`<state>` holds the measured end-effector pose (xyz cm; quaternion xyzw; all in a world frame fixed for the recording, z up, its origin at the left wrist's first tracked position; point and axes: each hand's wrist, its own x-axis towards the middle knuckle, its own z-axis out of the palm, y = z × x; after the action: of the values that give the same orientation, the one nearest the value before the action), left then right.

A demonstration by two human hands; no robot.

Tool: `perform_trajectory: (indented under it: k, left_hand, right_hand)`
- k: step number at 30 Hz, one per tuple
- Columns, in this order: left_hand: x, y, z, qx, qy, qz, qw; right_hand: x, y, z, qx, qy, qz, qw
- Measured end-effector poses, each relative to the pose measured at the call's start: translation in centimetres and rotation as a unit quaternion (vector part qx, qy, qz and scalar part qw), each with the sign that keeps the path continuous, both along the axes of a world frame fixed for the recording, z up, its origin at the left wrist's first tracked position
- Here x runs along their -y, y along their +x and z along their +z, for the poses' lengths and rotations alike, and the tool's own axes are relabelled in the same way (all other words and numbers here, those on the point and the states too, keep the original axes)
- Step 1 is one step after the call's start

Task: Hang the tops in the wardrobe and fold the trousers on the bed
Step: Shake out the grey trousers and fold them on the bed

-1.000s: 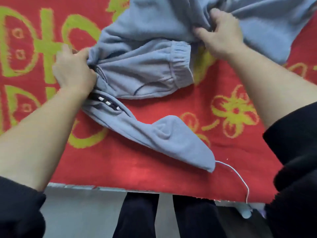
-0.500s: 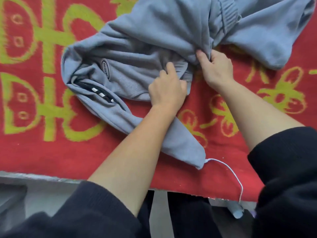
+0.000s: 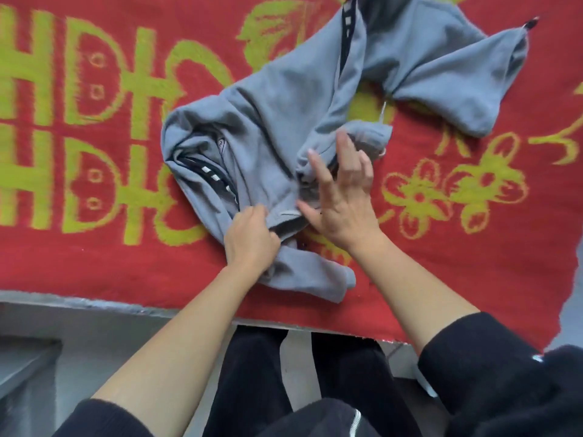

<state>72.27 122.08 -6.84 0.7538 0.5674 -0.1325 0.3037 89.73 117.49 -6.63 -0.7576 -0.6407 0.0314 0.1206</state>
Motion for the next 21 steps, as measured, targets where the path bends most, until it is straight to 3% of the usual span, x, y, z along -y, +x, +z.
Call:
perform_trajectory:
  k: [4,6,9,12,14,18,21]
  left_hand:
    - [-1.2,-2.7,5.6,0.085,0.054,0.024,0.995]
    - [-2.7,-3.6,9.4,0.119,0.049,0.054,0.990]
    - [-5.8,-5.1,15.5,0.175,0.084,0.097,0.976]
    - [-7.9,-5.9,22.4,0.241,0.125,0.150,0.951]
    - [-8.2,-6.1,26.7,0.290,0.139,0.158,0.933]
    - [-7.4,-6.3,33.6,0.329,0.164,0.108,0.924]
    - [-6.5,-6.4,38.5,0.331,0.191,0.087,0.920]
  right_hand:
    - [-1.4,-2.3,4.2,-0.061,-0.136,0.162,0.976]
    - [-2.3,-3.2,7.8,-0.093,-0.210,0.164,0.959]
    - [-3.3,-3.8,12.7,-0.054,-0.254,0.155,0.953]
    - [-3.2,-4.6,16.2,0.013,-0.246,0.138,0.959]
    - [-2.4,-5.8,18.4,0.010,-0.243,0.079,0.967]
    - [-1.1,-9.0,23.8,-0.173,-0.194,-0.026,0.965]
    - [-0.4,-11.2,27.7,-0.246,-0.141,-0.035,0.958]
